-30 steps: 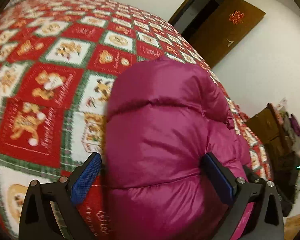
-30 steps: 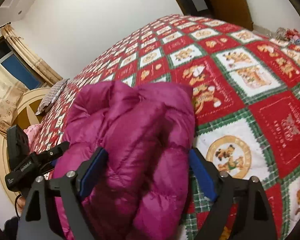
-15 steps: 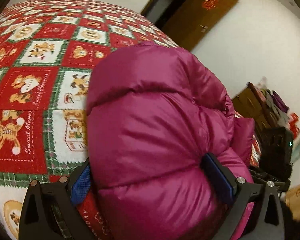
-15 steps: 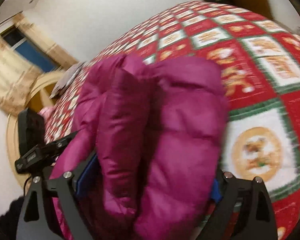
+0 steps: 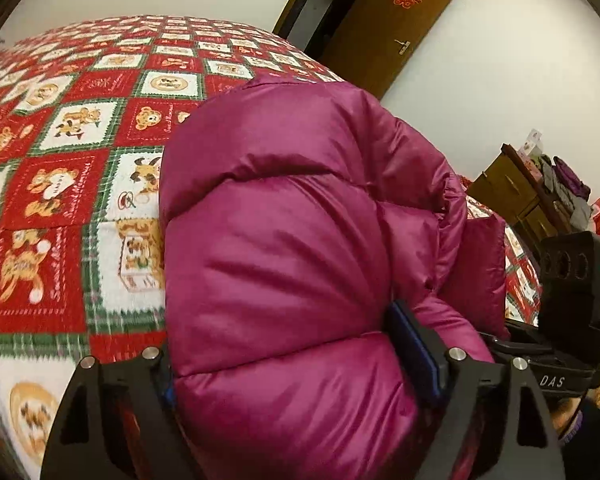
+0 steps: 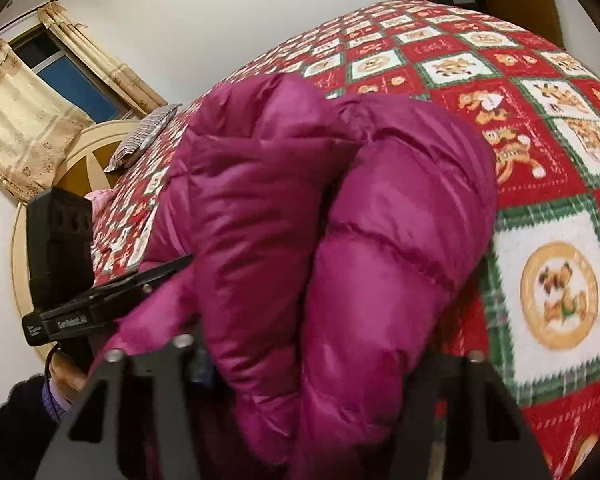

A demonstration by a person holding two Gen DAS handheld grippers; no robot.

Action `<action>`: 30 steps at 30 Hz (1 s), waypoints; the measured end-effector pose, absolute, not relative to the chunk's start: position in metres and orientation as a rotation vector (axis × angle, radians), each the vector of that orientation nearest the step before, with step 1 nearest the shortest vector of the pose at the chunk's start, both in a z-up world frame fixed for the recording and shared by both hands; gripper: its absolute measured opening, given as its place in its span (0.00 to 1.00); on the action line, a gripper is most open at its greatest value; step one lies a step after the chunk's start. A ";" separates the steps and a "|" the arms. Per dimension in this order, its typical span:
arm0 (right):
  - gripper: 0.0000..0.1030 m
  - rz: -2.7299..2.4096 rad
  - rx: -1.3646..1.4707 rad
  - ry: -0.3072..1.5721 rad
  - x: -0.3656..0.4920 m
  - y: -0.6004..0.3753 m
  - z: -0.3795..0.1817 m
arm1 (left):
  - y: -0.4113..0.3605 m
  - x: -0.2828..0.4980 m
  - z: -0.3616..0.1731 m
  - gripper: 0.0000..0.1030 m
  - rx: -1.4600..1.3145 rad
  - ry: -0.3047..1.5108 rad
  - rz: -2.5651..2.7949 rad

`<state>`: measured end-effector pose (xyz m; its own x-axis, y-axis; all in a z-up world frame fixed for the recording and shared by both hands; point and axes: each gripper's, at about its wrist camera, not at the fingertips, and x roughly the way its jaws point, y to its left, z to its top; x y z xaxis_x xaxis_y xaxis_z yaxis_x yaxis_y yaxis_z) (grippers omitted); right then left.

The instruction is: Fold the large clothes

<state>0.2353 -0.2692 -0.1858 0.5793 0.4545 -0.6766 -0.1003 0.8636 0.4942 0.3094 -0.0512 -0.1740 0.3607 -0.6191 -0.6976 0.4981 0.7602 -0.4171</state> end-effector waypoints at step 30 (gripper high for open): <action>0.37 0.110 0.415 0.677 0.091 -0.351 -0.098 | -0.176 0.218 -0.077 0.76 0.026 0.791 -0.921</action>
